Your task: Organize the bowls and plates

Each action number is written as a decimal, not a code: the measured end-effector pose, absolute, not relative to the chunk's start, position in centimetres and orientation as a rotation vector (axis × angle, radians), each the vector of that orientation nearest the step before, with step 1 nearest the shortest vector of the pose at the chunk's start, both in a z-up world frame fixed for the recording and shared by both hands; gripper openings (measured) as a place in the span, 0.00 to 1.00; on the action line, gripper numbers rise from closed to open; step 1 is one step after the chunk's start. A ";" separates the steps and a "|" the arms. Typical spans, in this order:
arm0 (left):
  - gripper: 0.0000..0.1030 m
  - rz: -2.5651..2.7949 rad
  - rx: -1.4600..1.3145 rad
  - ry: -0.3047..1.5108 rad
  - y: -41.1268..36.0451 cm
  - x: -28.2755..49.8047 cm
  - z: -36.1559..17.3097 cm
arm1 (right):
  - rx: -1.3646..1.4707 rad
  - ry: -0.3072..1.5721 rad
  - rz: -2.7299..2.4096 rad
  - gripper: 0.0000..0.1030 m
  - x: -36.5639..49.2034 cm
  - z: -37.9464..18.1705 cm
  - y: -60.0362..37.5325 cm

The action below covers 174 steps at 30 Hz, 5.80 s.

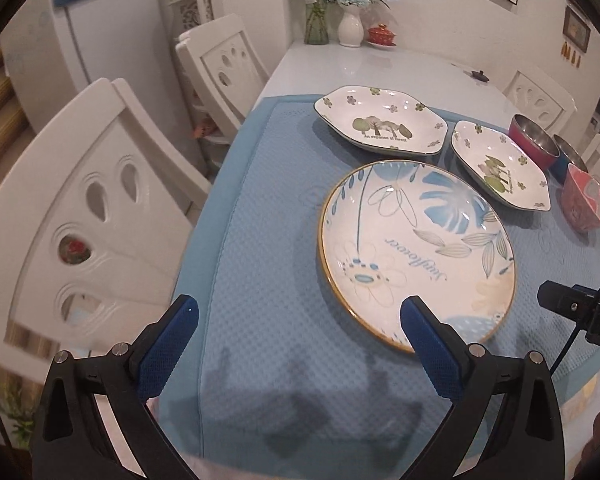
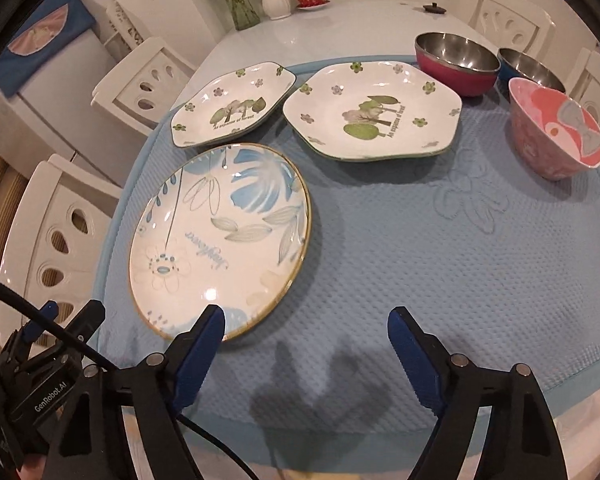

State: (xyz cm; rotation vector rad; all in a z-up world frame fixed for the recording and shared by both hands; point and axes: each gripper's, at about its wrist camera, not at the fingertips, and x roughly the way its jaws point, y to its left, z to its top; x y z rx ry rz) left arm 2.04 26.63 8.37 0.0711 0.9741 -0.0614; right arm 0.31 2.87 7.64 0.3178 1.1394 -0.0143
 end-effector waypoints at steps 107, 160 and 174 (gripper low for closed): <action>0.24 -0.257 -0.046 1.094 29.0 3.5 4.9 | 0.443 1.250 0.066 0.27 -1.5 3.3 3.3; 0.49 -0.429 -0.104 1.211 8.9 20.1 3.7 | 0.528 1.185 -0.103 0.37 13.6 2.8 -12.8; 0.15 -0.463 -0.046 1.142 9.4 18.8 4.3 | 0.285 1.117 -0.062 0.20 12.8 4.2 -10.2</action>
